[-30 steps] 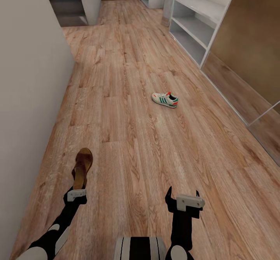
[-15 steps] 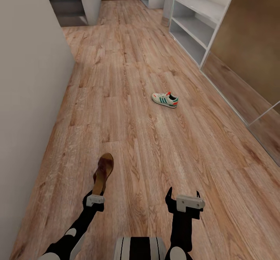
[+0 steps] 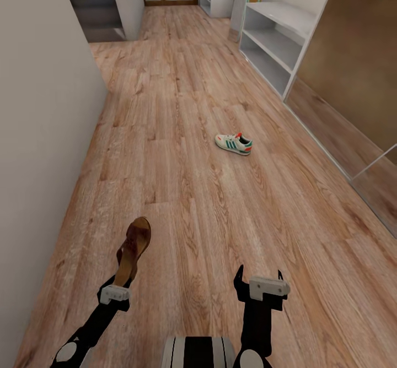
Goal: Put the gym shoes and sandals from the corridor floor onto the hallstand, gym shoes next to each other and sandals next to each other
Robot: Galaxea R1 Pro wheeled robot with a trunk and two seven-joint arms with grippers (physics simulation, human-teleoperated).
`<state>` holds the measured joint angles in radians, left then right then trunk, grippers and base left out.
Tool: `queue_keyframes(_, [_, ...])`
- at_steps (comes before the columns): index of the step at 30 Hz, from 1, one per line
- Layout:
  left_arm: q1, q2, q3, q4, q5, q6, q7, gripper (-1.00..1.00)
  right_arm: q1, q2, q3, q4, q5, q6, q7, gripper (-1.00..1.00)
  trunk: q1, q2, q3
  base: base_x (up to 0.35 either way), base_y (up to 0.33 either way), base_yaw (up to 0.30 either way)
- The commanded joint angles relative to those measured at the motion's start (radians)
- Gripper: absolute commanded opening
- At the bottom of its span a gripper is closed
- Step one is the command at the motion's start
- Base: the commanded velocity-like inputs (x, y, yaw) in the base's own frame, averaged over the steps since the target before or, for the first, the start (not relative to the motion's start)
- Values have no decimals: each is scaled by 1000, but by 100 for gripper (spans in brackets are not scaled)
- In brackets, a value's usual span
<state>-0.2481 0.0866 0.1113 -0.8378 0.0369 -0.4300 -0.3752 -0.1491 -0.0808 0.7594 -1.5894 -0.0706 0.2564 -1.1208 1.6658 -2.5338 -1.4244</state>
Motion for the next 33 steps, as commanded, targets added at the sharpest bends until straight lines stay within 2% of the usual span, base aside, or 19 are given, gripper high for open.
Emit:
queue_keyframes(1, [7, 7, 5, -18, 5, 25, -21, -100, -1, -1, 3, -1, -4, 10, -7, 100, 0, 0, 1, 0, 0, 0])
queue_keyframes(5, [21, 23, 11, -53, 23, 75, -52, -100, -1, 1, 4, 0, -4, 11, -7, 100, 0, 0, 7, 0, 0, 0])
queue_keyframes(14, [32, 40, 20, -85, 47, 119, -78, -100, -1, 2, 7, 0, -3, 12, -8, 100, 0, 0, 20, 0, 0, 0])
queue_keyframes(25, [37, 44, 40, -94, 55, 120, -87, -100, -1, 0, 9, 0, -3, 12, -9, 100, 0, 0, 37, 0, 0, 0])
queue_keyframes(33, [42, 44, 44, -81, 57, 90, -91, -100, -1, 0, 9, 0, -3, 13, -9, 100, 0, 0, 50, 0, 0, 0])
